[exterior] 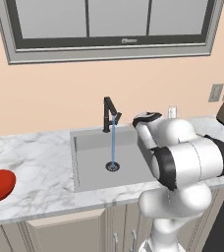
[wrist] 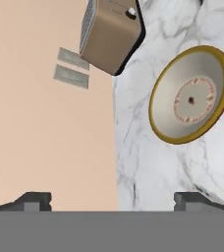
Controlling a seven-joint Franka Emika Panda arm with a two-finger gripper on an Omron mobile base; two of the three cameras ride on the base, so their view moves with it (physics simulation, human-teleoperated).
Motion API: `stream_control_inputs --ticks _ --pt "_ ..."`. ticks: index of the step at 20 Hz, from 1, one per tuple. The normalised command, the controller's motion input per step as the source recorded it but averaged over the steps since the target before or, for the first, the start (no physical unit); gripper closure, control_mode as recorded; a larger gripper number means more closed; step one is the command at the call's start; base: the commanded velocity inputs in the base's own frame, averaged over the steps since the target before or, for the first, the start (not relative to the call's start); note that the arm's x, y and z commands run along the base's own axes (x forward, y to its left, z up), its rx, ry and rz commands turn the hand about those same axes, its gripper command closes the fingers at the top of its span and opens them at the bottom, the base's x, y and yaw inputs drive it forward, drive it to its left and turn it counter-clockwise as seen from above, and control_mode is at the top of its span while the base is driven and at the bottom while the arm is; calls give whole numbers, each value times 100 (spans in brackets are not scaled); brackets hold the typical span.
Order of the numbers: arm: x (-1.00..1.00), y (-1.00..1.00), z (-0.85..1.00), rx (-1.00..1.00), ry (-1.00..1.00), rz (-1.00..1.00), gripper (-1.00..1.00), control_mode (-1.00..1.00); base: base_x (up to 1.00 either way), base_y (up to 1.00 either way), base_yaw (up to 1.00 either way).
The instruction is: Rinse each bowl for a few seconds and place them down in the sink or on the counter.
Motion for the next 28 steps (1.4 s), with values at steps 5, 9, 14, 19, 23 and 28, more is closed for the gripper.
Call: stream_control_inputs --ticks 5,9,14,19,23,28 --pt "-13 -27 -4 12 -3 -7 -100 -100 0 0 0" --pt "-3 -14 -6 8 0 -6 -100 -100 0 0 0" --pt "4 0 -7 2 3 -5 -100 -100 0 0 0" --pt "11 -5 -13 0 4 -7 -100 -100 0 0 0" --pt "10 -3 -18 0 1 -11 -100 -100 0 0 0" --pt "3 -6 -17 0 1 -13 -100 -100 0 0 0"
